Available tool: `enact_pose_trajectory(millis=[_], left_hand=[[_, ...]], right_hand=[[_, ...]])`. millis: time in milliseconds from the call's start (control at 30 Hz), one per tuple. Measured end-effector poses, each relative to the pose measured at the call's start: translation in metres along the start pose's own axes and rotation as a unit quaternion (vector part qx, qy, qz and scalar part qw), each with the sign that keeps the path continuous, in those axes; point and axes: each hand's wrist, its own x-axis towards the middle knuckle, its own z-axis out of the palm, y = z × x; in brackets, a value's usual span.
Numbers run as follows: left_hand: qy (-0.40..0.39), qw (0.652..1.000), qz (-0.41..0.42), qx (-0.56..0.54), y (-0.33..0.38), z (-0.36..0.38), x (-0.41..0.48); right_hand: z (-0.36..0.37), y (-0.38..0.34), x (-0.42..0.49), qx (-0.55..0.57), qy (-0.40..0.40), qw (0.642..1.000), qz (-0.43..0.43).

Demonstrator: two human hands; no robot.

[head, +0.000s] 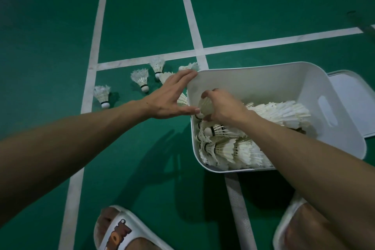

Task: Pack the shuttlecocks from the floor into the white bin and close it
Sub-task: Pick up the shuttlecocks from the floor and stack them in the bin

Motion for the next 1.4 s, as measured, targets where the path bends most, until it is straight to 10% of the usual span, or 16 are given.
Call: enact_pose_trajectory(millis=[867, 1400], left_hand=[[0.029, 0.996, -0.048, 0.073, -0.019, -0.015, -0.035], [0.054, 0.909, -0.412, 0.006, -0.177, -0.012, -0.233]], right_hand=[[-0.085, -0.063, -0.021, 0.013, 0.090, 0.991, -0.101], [0.051, -0.196, 0.054, -0.001, -0.071, 0.989, -0.131]])
